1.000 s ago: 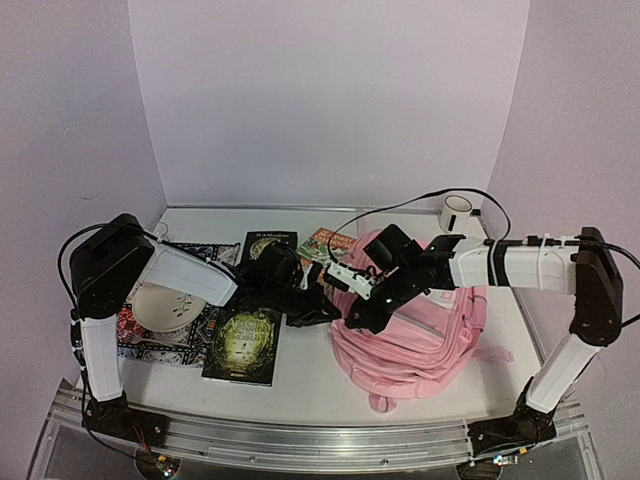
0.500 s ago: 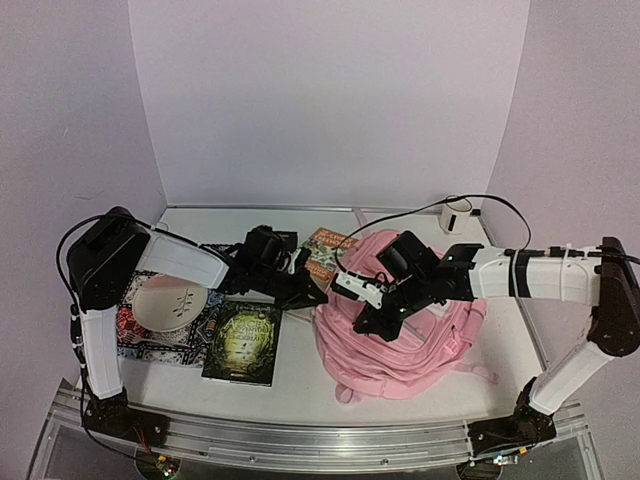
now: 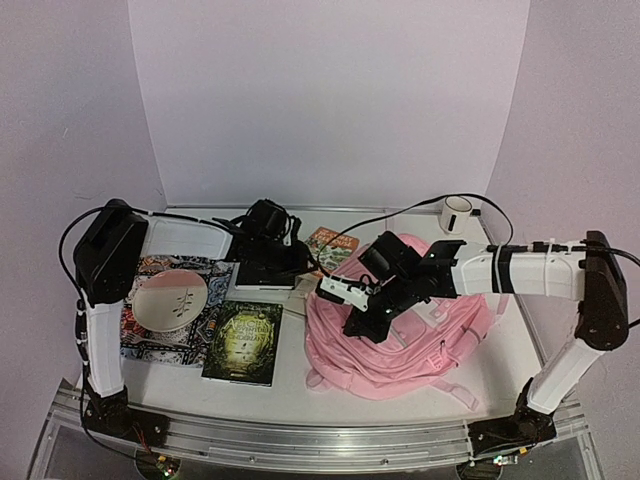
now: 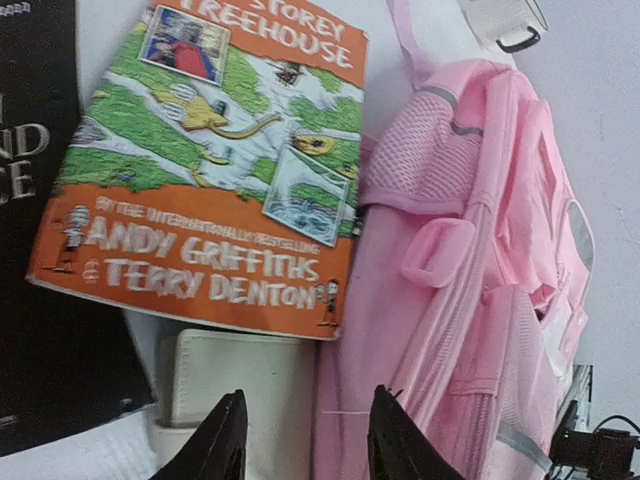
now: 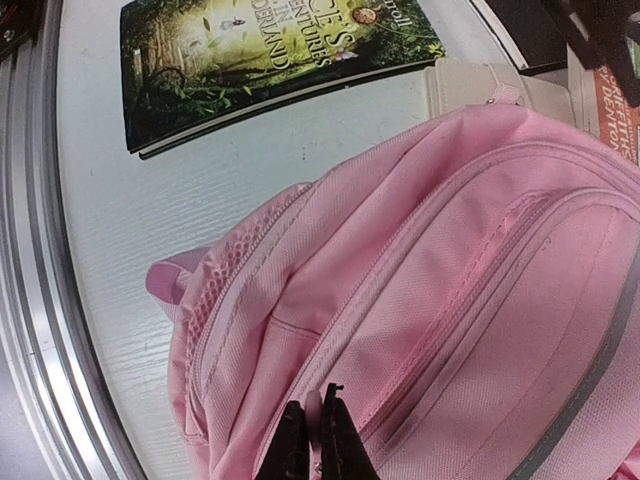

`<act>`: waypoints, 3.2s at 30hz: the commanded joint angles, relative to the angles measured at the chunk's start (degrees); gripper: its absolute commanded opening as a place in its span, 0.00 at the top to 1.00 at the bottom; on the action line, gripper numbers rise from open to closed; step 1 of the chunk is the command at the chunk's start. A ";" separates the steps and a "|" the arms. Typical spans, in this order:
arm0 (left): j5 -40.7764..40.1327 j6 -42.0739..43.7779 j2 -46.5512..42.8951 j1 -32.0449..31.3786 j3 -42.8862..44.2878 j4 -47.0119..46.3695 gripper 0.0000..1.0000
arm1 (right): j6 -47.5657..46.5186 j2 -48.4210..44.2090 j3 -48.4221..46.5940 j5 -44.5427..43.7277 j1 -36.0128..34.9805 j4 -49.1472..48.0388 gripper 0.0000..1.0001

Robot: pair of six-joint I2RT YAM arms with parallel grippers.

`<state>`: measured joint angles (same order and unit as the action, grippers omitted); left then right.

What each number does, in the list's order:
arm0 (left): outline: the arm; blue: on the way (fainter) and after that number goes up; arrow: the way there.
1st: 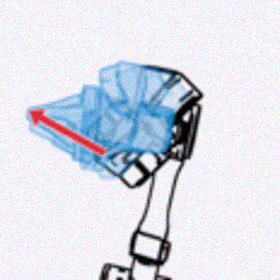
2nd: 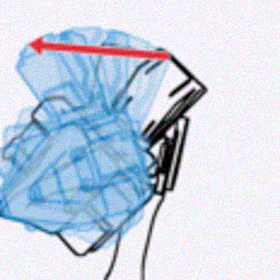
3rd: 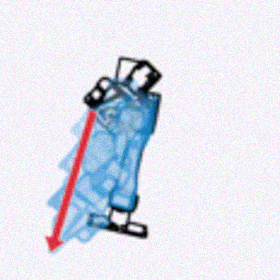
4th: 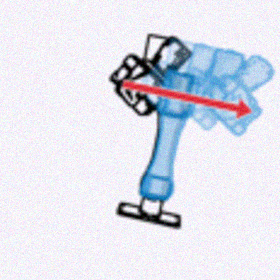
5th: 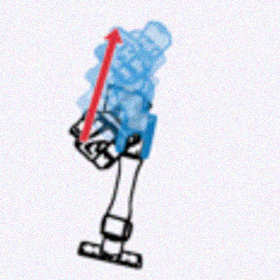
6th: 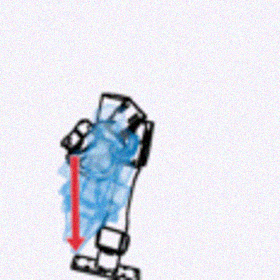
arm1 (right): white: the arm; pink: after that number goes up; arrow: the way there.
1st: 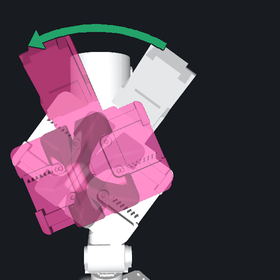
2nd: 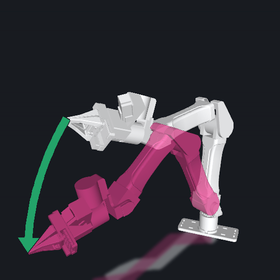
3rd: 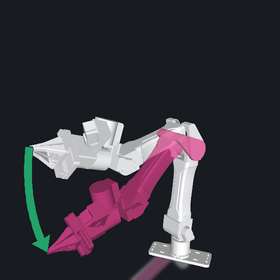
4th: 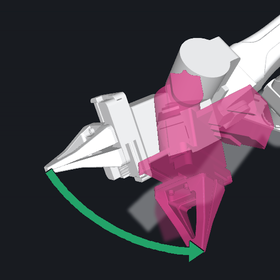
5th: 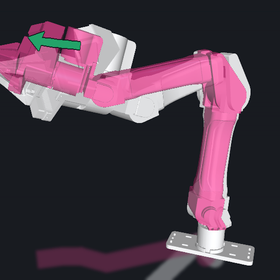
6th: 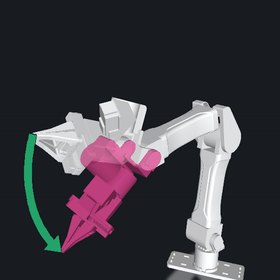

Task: Pack the student bag
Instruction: Zip the upper front pocket of the student bag.

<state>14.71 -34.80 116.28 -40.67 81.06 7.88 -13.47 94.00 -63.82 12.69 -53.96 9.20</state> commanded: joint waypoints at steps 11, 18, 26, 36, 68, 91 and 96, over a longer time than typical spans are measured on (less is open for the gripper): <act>-4.71 -16.40 -17.39 -8.48 -18.66 -3.69 0.32 | 0.37 1.01 -3.50 0.97 -0.74 -0.38 1.00; -4.00 -18.62 -12.67 -12.46 -18.59 -4.95 0.39 | -0.47 0.36 -3.56 1.05 -0.79 -0.58 1.00; -6.86 -14.43 -10.37 -12.74 -14.28 -3.89 0.94 | -0.98 -1.88 -1.24 2.87 -0.75 0.05 1.00; -11.23 -6.49 -9.26 -7.09 -4.37 3.11 1.00 | -4.50 -6.77 3.43 5.36 -0.72 6.70 1.00; -16.94 3.16 -5.61 -0.39 2.47 11.27 1.00 | -18.52 -8.03 8.63 -15.95 -0.78 20.33 1.00; -13.67 0.70 -3.92 -0.98 1.53 10.76 1.00 | -16.00 -13.74 8.72 -8.16 -0.77 12.10 0.97; -13.65 0.31 -3.96 -0.99 1.63 10.75 1.00 | -11.31 -14.35 9.65 -8.32 -0.74 12.30 1.00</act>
<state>7.84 -33.49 114.10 -44.56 81.76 20.52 -29.68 81.84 -54.17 0.43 -54.41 16.75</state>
